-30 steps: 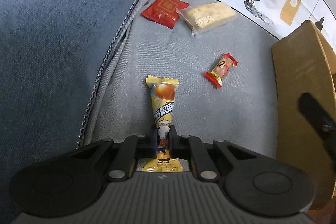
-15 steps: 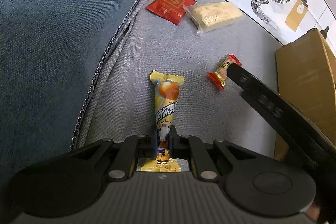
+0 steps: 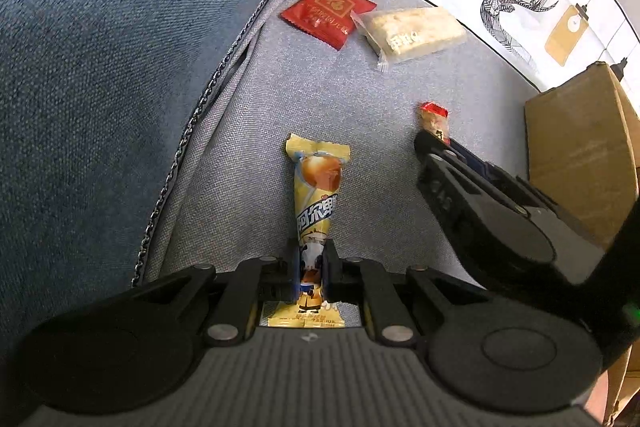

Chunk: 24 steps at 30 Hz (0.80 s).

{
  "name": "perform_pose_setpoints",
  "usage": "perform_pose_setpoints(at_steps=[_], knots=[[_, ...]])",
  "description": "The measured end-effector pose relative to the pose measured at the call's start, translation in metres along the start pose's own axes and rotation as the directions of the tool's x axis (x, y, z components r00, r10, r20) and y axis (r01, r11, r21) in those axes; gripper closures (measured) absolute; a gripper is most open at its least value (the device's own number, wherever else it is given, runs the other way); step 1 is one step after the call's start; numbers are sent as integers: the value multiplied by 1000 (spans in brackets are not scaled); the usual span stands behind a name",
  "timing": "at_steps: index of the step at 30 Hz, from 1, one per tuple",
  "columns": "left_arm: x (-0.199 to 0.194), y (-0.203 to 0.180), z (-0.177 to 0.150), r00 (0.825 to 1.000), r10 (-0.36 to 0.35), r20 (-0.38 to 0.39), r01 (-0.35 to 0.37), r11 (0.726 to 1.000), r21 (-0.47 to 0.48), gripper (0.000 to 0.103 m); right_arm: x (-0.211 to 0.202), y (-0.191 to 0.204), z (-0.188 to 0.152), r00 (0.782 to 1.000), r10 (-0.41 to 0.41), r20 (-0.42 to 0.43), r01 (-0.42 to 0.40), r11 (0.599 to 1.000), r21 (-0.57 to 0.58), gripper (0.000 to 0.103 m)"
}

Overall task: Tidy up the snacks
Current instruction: 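Grasp the yellow ice-cream-shaped snack with the left tool while the right tool grasps the small red candy, then hold the yellow snack in the left tool while the right tool holds the red candy above the sofa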

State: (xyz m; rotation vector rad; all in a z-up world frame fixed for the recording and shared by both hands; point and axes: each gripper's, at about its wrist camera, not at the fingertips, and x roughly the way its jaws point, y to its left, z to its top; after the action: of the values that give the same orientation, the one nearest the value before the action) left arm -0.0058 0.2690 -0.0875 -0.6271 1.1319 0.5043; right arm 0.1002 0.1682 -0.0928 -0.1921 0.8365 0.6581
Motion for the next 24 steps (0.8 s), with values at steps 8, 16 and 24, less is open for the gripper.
perform_pose_setpoints(at_steps=[8,16,24], knots=[[-7,-1,1,999,-41,28,40,999,24,93,-31,-15,4,999,47,13,-48,998,37,87],[-22,-6,-5,990,-119,74,115,992,56,93,-132,-31,13,989,130,72,-132,991,30,86],[-23,-8,-10,990,-116,78,109,990,89,93,-162,-35,-34,981,195,0,-195,981,27,86]])
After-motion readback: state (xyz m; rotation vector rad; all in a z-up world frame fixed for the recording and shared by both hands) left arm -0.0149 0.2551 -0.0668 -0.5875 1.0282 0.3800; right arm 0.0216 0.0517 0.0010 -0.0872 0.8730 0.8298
